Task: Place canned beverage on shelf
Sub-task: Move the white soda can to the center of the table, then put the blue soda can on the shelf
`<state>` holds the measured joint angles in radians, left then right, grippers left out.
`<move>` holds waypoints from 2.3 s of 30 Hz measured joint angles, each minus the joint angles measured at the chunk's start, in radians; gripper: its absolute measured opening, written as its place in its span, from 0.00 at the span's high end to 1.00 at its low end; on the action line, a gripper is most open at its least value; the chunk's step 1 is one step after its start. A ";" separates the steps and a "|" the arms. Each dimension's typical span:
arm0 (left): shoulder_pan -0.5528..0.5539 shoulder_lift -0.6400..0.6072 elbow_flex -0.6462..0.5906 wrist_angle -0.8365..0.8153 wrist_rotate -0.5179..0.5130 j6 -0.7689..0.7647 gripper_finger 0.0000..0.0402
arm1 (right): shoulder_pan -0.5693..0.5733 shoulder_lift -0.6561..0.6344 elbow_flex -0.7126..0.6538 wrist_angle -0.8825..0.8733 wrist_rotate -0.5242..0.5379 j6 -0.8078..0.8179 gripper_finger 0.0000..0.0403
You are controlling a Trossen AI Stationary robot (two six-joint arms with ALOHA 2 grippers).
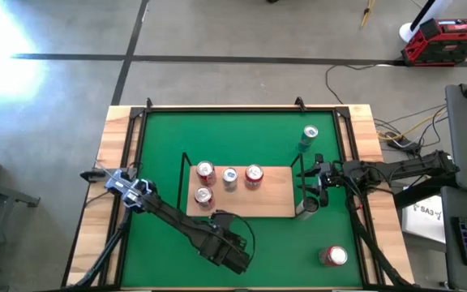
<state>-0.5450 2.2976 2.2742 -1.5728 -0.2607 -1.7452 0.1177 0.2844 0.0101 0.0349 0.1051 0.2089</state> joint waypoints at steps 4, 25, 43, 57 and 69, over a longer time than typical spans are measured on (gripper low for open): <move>-0.016 -0.036 0.040 0.000 -0.029 0.002 0.12 | 0.000 0.000 0.000 0.000 0.000 0.000 0.51; -0.194 -0.612 -0.635 0.001 -0.328 -0.204 0.15 | 0.000 0.000 0.000 0.000 0.000 0.000 0.51; -0.188 -1.376 -1.324 0.146 -1.004 0.141 0.15 | 0.000 0.000 0.000 0.000 0.000 0.000 0.51; -0.095 -1.596 -1.699 0.472 -0.976 0.166 0.15 | 0.000 0.000 0.000 0.000 0.000 0.000 0.51; 0.018 -2.081 -2.086 1.488 -0.977 1.265 0.15 | 0.000 0.000 0.000 0.000 0.000 0.000 0.51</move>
<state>-0.5275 0.2167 0.1879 -0.0851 -1.2377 -0.4799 0.1174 0.2844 0.0101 0.0346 0.1050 0.2086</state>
